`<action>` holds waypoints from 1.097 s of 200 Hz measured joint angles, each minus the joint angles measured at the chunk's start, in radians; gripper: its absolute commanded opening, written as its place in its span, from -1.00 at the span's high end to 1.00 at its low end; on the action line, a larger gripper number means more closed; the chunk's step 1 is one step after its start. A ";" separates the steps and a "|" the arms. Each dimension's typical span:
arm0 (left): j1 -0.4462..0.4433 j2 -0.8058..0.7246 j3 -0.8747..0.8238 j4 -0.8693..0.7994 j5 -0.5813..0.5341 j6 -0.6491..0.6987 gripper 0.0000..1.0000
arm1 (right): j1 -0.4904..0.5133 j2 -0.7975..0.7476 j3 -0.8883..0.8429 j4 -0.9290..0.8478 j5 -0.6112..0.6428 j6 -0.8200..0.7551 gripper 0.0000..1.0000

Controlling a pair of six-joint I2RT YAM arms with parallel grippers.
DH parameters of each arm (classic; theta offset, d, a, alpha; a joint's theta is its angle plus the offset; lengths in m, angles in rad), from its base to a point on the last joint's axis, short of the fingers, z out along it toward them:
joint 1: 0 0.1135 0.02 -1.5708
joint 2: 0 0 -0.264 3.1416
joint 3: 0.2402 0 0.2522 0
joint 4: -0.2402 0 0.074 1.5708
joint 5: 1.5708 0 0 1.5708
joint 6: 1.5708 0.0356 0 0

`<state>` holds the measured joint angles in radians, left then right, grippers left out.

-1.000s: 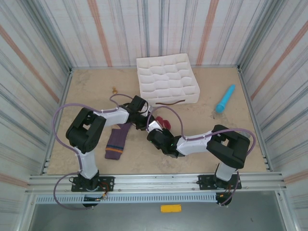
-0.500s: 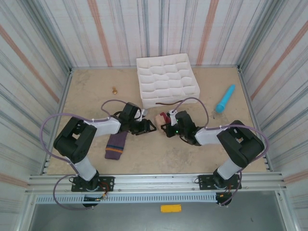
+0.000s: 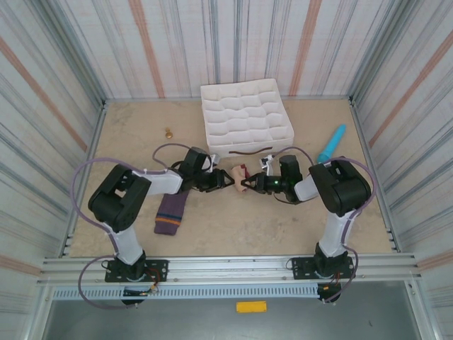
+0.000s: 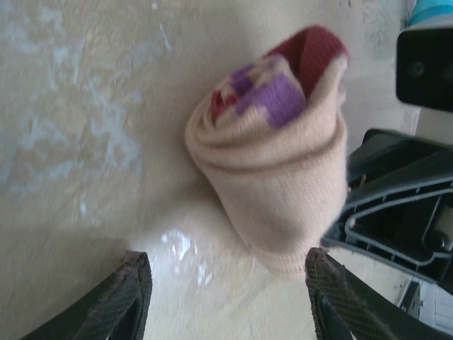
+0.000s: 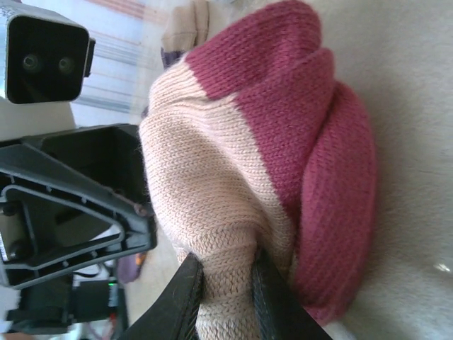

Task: Roll the socks

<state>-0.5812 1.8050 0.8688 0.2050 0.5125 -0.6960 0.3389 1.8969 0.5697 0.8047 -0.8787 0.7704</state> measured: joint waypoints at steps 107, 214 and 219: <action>-0.064 0.150 0.172 0.032 -0.015 -0.042 0.15 | -0.101 0.027 -0.001 -0.045 -0.071 0.187 0.94; -0.067 0.225 0.231 0.104 0.000 -0.061 -0.27 | -0.102 -0.028 0.050 -0.277 -0.036 0.064 1.00; -0.066 0.230 0.232 0.116 0.004 -0.065 -0.27 | -0.102 -0.028 0.051 -0.280 -0.037 0.058 1.00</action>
<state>-0.6476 2.0350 1.1007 0.3214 0.5163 -0.7609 0.2371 1.8690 0.6205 0.5243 -0.9154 0.8284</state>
